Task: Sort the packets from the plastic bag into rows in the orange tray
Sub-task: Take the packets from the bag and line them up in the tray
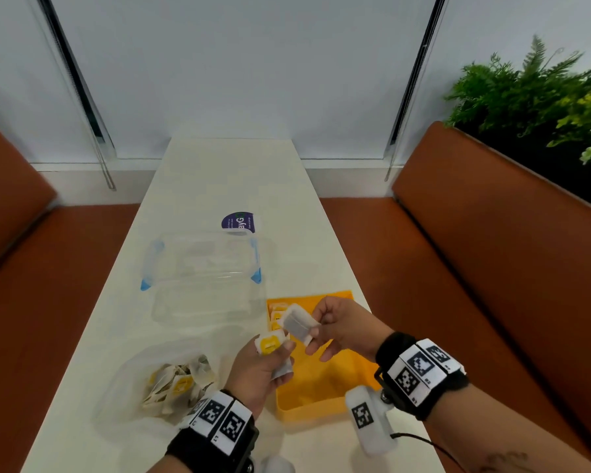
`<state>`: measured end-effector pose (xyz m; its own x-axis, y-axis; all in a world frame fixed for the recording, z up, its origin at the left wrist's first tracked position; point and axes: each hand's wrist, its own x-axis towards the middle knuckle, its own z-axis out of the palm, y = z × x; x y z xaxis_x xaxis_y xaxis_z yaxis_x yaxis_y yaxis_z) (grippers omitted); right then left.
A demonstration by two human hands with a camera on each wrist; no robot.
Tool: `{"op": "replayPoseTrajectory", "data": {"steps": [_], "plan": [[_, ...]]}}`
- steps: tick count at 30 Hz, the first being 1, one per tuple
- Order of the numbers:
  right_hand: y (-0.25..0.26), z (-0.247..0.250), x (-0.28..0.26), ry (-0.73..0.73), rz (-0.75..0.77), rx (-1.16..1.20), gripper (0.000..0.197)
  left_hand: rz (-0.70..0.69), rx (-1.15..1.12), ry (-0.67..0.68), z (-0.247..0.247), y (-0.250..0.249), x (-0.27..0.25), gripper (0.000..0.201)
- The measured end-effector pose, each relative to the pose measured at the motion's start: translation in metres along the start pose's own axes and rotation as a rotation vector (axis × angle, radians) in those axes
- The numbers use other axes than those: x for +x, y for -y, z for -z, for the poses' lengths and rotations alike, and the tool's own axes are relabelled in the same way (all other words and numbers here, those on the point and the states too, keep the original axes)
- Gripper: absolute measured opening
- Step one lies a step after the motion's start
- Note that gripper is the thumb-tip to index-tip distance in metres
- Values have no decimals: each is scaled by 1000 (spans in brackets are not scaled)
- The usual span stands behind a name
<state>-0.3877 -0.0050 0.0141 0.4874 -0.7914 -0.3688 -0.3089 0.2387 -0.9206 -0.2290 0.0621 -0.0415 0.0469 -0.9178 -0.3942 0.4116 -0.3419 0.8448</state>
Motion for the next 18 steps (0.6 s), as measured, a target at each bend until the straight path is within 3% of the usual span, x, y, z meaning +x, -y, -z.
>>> {"op": "replayPoseTrajectory", "data": {"steps": [3,8,11,15,18], "plan": [[-8,-5,2,-17,19,-48,25,8,-11,12,-5,-2,0,5],[-4,2,-1,-219,263,-384,39,146,-115,-9,-2,0,4,27],[1,6,-7,-258,392,-456,41,184,-156,63,-8,-3,1,33],[2,6,-11,-249,469,-569,23,116,-102,158,-18,-5,-3,16],[4,6,-19,-268,454,-559,29,29,-16,143,-19,-4,-2,11]]}}
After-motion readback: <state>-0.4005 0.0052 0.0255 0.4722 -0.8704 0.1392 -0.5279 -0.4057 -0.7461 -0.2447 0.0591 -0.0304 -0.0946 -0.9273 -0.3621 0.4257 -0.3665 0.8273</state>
